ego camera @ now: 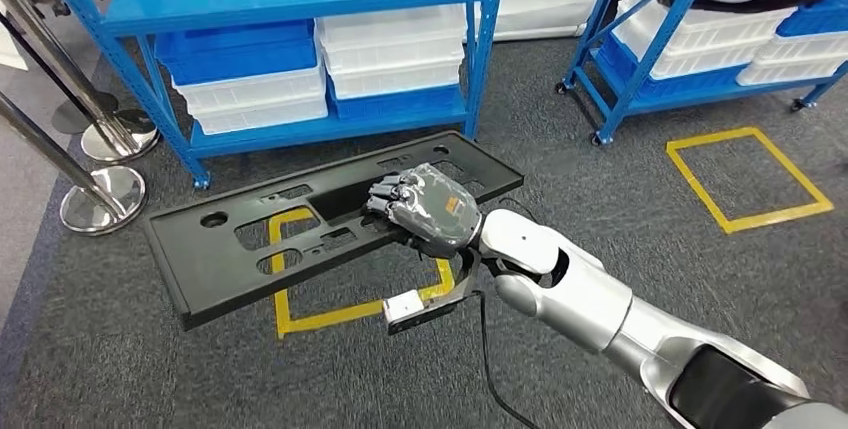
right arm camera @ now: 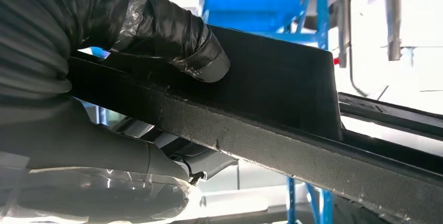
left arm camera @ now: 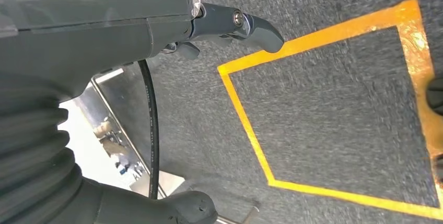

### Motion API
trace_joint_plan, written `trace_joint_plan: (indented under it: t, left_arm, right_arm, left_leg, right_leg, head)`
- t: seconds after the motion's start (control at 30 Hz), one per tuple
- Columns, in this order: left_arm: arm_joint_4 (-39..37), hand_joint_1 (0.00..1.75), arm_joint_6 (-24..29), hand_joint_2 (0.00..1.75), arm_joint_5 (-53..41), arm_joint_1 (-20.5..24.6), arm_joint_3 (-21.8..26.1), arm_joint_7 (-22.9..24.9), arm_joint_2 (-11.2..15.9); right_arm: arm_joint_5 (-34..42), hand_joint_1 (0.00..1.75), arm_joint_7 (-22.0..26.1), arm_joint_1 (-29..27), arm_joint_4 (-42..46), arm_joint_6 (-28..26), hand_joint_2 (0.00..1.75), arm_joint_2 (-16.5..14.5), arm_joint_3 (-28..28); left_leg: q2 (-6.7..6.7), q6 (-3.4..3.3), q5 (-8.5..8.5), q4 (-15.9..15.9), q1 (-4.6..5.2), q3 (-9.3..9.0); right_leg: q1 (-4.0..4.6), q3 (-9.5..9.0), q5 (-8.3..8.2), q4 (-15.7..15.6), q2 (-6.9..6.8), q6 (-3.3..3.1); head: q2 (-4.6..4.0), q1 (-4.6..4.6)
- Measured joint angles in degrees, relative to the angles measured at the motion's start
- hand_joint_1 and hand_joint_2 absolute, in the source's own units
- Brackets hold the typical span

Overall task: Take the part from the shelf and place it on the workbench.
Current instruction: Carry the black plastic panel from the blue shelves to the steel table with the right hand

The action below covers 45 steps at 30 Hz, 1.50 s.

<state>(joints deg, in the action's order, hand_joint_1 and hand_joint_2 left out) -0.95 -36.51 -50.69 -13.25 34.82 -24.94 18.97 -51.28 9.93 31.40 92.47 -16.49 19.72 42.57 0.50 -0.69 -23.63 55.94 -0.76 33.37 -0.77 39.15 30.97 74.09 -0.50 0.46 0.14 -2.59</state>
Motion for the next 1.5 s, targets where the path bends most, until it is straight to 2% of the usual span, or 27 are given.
trace_joint_plan:
  t: [0.07, 0.13, 0.17, 0.23, 0.27, 0.33, 0.4, 0.43, 0.47, 0.5, 0.57, 0.63, 0.73, 0.8, 0.9, 0.93, 0.97, 1.0, 1.03, 1.1, 1.17, 1.2, 1.23, 1.3, 1.37, 1.43, 1.5]
  left_arm:
    - [0.0, 0.0, 0.0, 1.75, -0.1, 0.3, 0.0, 0.0, 0.1]
    - [0.0, 0.0, 0.0, 1.75, -0.4, 0.5, 0.0, 0.0, 0.2]
    - [0.0, 0.0, 0.1, 1.75, -0.8, 0.6, 0.0, -0.1, 0.3]
    - [0.0, 0.0, 0.1, 1.75, -1.8, 0.8, 0.0, -0.2, 0.6]
    - [0.0, 0.0, 0.2, 1.75, -2.3, 0.9, 0.0, -0.1, 0.8]
    - [0.0, 0.0, 0.2, 1.75, -3.1, 1.2, 0.0, 0.0, 1.0]
    - [0.0, 0.0, 0.3, 1.75, -3.6, 1.6, 0.0, 0.1, 1.0]
    - [0.0, 0.0, 0.3, 1.75, -3.9, 1.9, 0.0, 0.1, 1.0]
    - [0.0, 0.0, 0.3, 1.75, -4.1, 2.1, 0.0, 0.2, 1.0]
    - [0.0, 0.0, 0.3, 1.75, -4.3, 2.2, 0.0, 0.2, 1.0]
    - [0.0, 0.0, 0.4, 1.75, -4.8, 2.5, 0.0, 0.2, 1.2]
    - [0.0, 0.0, 0.6, 1.75, -5.5, 2.7, 0.0, 0.2, 1.4]
    - [0.0, 0.0, 0.7, 1.75, -7.1, 3.2, 0.0, 0.2, 1.7]
    - [0.0, 0.0, 0.9, 1.75, -8.4, 3.7, 0.0, 0.1, 1.9]
    - [0.0, 0.0, 1.1, 1.75, -10.7, 4.7, 0.0, 0.0, 1.8]
    - [0.0, 0.0, 1.2, 1.75, -11.5, 5.0, 0.0, 0.0, 1.8]
    - [0.0, 0.0, 1.3, 1.75, -12.5, 5.4, 0.0, 0.0, 1.8]
    - [0.0, 0.0, 1.4, 1.75, -13.6, 5.7, 0.0, 0.0, 1.8]
    - [0.0, 0.0, 1.6, 1.75, -14.8, 6.2, -0.1, 0.0, 1.8]
    - [0.0, 0.0, 1.8, 1.75, -17.2, 7.4, -0.3, 0.1, 1.9]
    - [0.0, 0.0, 2.0, 1.75, -19.2, 8.6, -0.5, 0.2, 2.0]
    - [0.0, 0.0, 2.1, 1.75, -20.1, 9.1, -0.5, 0.3, 2.0]
    - [0.0, 0.0, 2.2, 1.75, -21.0, 9.4, -0.5, 0.3, 2.1]
    - [0.0, 0.0, 2.3, 1.75, -22.5, 9.6, -0.5, 0.4, 2.2]
    - [0.0, 0.0, 2.3, 1.75, -23.8, 10.1, -0.5, 0.4, 2.2]
    - [0.0, 0.0, 2.3, 1.75, -24.9, 10.7, -0.5, 0.3, 2.3]
    - [0.0, 0.0, 2.4, 1.75, -25.6, 10.9, -0.4, 0.3, 2.3]
  right_arm:
    - [0.0, 1.75, -0.2, 0.5, -0.1, 0.1, 1.75, -0.6, 0.4]
    - [0.0, 1.75, -0.2, 1.0, -0.1, 0.1, 1.75, -1.1, 0.6]
    - [0.0, 1.75, -0.2, 1.2, -0.1, 0.2, 1.75, -1.4, 0.7]
    - [0.0, 1.75, -0.3, 1.6, -0.3, 0.4, 1.75, -2.0, 1.1]
    - [0.1, 1.75, -0.4, 1.9, -0.4, 0.6, 1.75, -2.5, 1.3]
    - [0.2, 1.75, -0.7, 2.4, -0.5, 1.0, 1.75, -3.5, 1.8]
    - [0.3, 1.75, -0.9, 3.0, -0.7, 1.3, 1.75, -4.4, 2.3]
    - [0.4, 1.75, -1.0, 3.2, -0.8, 1.4, 1.75, -4.8, 2.5]
    - [0.5, 1.75, -1.1, 3.3, -1.0, 1.5, 1.75, -5.1, 2.8]
    - [0.6, 1.75, -1.2, 3.4, -1.1, 1.6, 1.75, -5.4, 3.0]
    - [0.8, 1.75, -1.3, 3.7, -1.2, 1.7, 1.75, -6.0, 3.3]
    - [1.0, 1.75, -1.4, 4.3, -1.2, 1.9, 1.75, -6.7, 3.6]
    - [1.3, 1.75, -1.6, 5.0, -1.3, 2.4, 1.75, -7.7, 4.3]
    - [1.5, 1.75, -1.8, 5.5, -1.3, 2.8, 1.75, -8.5, 4.9]
    - [1.7, 1.75, -2.4, 6.3, -1.5, 3.3, 1.75, -9.6, 6.3]
    - [1.7, 1.75, -2.6, 6.3, -1.7, 3.4, 1.75, -10.0, 6.8]
    - [1.7, 1.75, -2.8, 6.4, -1.8, 3.6, 1.75, -10.4, 7.4]
    - [1.7, 1.75, -3.0, 6.5, -2.0, 3.8, 1.75, -11.0, 8.1]
    - [1.7, 1.75, -3.2, 6.7, -2.2, 3.9, 1.75, -11.6, 8.6]
    - [1.7, 1.75, -3.7, 7.3, -2.4, 4.3, 1.75, -13.1, 9.7]
    - [1.7, 1.75, -4.3, 7.8, -2.6, 4.5, 1.75, -14.6, 10.7]
    - [1.7, 1.75, -4.5, 8.0, -2.7, 4.6, 1.75, -15.2, 11.2]
    - [1.7, 1.75, -4.6, 8.1, -2.9, 4.6, 1.75, -15.9, 11.6]
    - [1.7, 1.75, -4.9, 8.2, -3.1, 4.7, 1.75, -16.9, 12.3]
    - [1.7, 1.75, -5.2, 8.5, -3.3, 4.6, 1.75, -17.7, 12.8]
    - [1.7, 1.75, -5.4, 8.6, -3.5, 4.5, 1.75, -18.1, 13.3]
    - [1.7, 1.75, -5.5, 8.6, -3.8, 4.5, 1.75, -18.1, 13.7]
  left_leg:
    - [-0.04, 0.4, 0.74, 0.8, 0.05, 1.68]
    - [-0.04, 0.99, 1.45, 1.5, 0.14, 2.77]
    - [-0.03, 1.33, 1.92, 1.6, 0.19, 3.13]
    - [-0.03, 1.98, 2.54, 1.6, 0.11, 3.63]
    - [-0.06, 2.28, 1.96, 2.0, 0.03, 4.0]
    - [-0.12, 2.85, -1.91, 5.8, -0.12, 5.44]
    - [-0.13, 3.37, -6.62, 13.2, -0.15, 7.57]
    - [-0.13, 3.53, -7.6, 16.4, -0.16, 8.22]
    - [-0.13, 3.57, -7.37, 17.7, -0.17, 8.04]
    - [-0.13, 3.49, -6.22, 16.8, -0.17, 6.68]
    - [-0.03, 2.98, -3.86, 9.3, -0.09, 1.4]
    - [0.25, 2.28, -3.46, 2.7, 0.29, -2.72]
    - [0.04, 1.26, -3.22, 0.7, 0.55, -3.29]
    - [-0.37, 0.43, -2.32, -0.2, 0.24, -3.18]
    - [-1.19, -0.12, -1.35, -0.5, 0.05, -2.33]
    - [-1.61, -0.08, -1.17, -0.4, 0.05, -1.98]
    - [-2.09, -0.01, -1.02, -0.2, 0.04, -1.65]
    - [-2.63, 0.08, -0.91, 0.0, 0.03, -1.35]
    - [-3.19, 0.18, -0.87, 0.4, 0.02, -1.08]
    - [-4.26, 0.58, -0.85, 1.2, 0.03, -0.34]
    - [-5.29, 1.36, -0.6, 1.8, -0.05, 0.74]
    - [-5.86, 1.86, -0.33, 1.9, -0.16, 1.19]
    - [-6.4, 2.32, -0.07, 1.8, -0.31, 1.53]
    - [-5.23, 3.02, -0.68, 2.7, -0.46, 2.21]
    - [-2.38, 3.57, -3.92, 7.8, -0.48, 4.37]
    - [-1.09, 4.07, -7.57, 15.4, -0.63, 7.39]
    - [-0.84, 4.29, -8.01, 17.9, -0.71, 7.89]
  right_leg:
    - [0.02, -5.73, -2.08, -7.0, 0.01, -0.33]
    - [0.29, -10.34, -1.08, -14.3, 0.07, -0.8]
    - [0.51, -11.13, -0.36, -16.0, 0.11, -1.01]
    - [0.57, -10.86, -0.56, -16.9, 0.03, -1.54]
    - [0.47, -10.56, -0.92, -17.2, -0.06, -1.95]
    - [0.22, -9.83, -1.78, -17.5, -0.24, -2.8]
    - [0.38, -8.87, -2.57, -17.3, -0.25, -3.14]
    - [0.47, -8.34, -2.93, -17.2, -0.26, -3.15]
    - [0.57, -7.84, -3.2, -17.0, -0.27, -3.12]
    - [0.64, -7.38, -3.39, -16.7, -0.27, -3.08]
    - [0.73, -6.8, -3.58, -16.2, -0.33, -2.98]
    - [0.85, -6.43, -3.81, -15.9, -0.47, -2.64]
    - [0.87, -6.07, -4.32, -15.9, -0.91, -1.64]
    - [0.85, -5.34, -2.95, -14.5, -0.72, -1.12]
    - [0.56, -1.21, 2.9, -4.6, -0.06, -0.64]
    - [0.45, 0.09, 4.15, -1.3, -0.02, -0.49]
    - [0.35, 0.58, 4.34, 0.3, 0.0, -0.4]
    - [0.23, -0.08, 3.39, -0.5, 0.06, -0.37]
    - [0.11, -1.8, 1.57, -3.4, 0.34, -0.4]
    - [-0.16, -5.83, -1.45, -11.1, 2.62, -0.71]
    - [-0.21, -7.29, -2.15, -14.8, 4.5, -1.02]
    - [-0.11, -7.19, -2.15, -14.9, 4.49, -1.18]
    - [-0.08, -7.05, -2.35, -15.1, 3.84, -1.48]
    - [-0.15, -7.05, -2.87, -15.6, 2.54, -2.25]
    - [-0.16, -6.99, -3.21, -15.9, 1.07, -2.73]
    - [0.04, -6.71, -3.26, -15.7, -0.5, -2.81]
    - [0.16, -6.36, -3.26, -15.5, -2.01, -2.81]
  head:
    - [-0.01, 0.0]
    - [-0.01, 0.01]
    - [-0.01, 0.01]
    - [-0.01, 0.0]
    - [-0.01, 0.0]
    - [-0.01, 0.01]
    - [-0.01, 0.01]
    - [-0.01, 0.01]
    - [-0.01, 0.01]
    - [-0.01, 0.01]
    - [-0.01, 0.01]
    - [-0.01, 0.01]
    - [-0.01, 0.01]
    - [-0.01, 0.0]
    - [-0.01, 0.0]
    - [-0.01, 0.0]
    - [-0.01, 0.01]
    - [0.0, 0.0]
    - [0.0, 0.01]
    - [-0.01, 0.01]
    - [-0.01, 0.01]
    - [-0.01, 0.01]
    - [-0.01, 0.01]
    - [-0.01, 0.02]
    - [-0.01, 0.03]
    - [-0.01, 0.02]
    - [-0.01, 0.01]
